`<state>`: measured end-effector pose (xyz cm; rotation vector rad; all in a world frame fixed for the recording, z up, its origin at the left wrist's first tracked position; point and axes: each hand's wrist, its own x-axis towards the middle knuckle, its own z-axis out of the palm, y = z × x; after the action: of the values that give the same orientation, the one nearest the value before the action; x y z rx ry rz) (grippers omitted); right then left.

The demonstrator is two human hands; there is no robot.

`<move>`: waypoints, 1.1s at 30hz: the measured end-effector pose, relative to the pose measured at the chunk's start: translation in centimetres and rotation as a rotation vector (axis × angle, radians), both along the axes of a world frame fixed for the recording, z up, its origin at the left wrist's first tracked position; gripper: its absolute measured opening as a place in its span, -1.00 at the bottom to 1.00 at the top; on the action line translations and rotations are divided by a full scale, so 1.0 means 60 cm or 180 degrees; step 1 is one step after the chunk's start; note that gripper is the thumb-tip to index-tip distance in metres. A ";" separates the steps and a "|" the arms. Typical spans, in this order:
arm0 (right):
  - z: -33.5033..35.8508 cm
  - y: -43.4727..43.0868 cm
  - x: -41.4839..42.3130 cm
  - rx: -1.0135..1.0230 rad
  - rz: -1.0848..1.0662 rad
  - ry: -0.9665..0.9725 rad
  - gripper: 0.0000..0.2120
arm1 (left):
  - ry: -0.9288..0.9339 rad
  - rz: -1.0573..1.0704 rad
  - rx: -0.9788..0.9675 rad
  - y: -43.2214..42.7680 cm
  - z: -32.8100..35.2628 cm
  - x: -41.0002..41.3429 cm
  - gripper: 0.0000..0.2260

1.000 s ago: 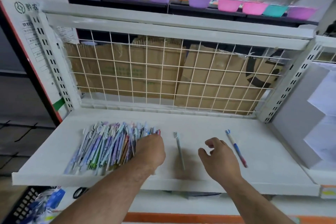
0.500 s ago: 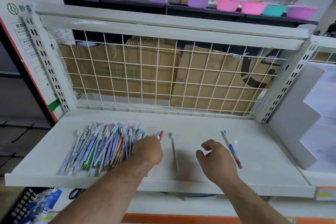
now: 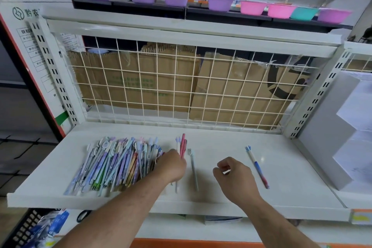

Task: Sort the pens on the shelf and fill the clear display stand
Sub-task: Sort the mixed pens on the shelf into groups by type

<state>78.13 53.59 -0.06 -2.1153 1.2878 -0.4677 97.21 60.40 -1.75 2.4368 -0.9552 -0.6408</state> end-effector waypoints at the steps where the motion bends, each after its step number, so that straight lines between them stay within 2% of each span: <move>1: 0.003 0.002 0.004 0.0103 0.0034 -0.0157 -0.93 | 0.0413 0.0088 -0.0356 -0.003 0.005 -0.003 -0.82; 3: 0.010 0.009 0.011 0.0300 0.0059 -0.0439 -0.97 | 0.1107 0.0175 -0.0880 -0.008 0.015 -0.015 -0.81; 6: 0.018 0.018 0.018 0.0584 0.0030 -0.0695 -0.96 | 0.1778 0.0099 -0.1289 -0.016 0.023 -0.033 -0.88; 11: 0.024 0.019 0.008 0.0867 -0.0030 -0.0922 -0.94 | 0.2243 -0.0210 -0.1396 -0.034 0.027 -0.068 -0.93; 23: 0.017 -0.085 -0.113 0.1097 -0.0547 -0.0970 -0.97 | 0.2405 -0.0273 -0.1202 -0.141 0.021 -0.196 -0.93; 29: -0.008 -0.193 -0.225 0.0939 -0.1003 -0.0730 -0.92 | 0.2167 -0.0199 -0.1164 -0.218 0.018 -0.274 -0.90; 33: -0.029 -0.260 -0.283 0.0686 -0.1053 -0.0266 -0.93 | 0.2277 -0.0184 -0.1137 -0.262 0.018 -0.318 -0.92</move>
<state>61.13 38.01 -1.78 -1.6959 1.5711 -0.5232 78.11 44.65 -0.68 1.6726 -0.7501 -1.1430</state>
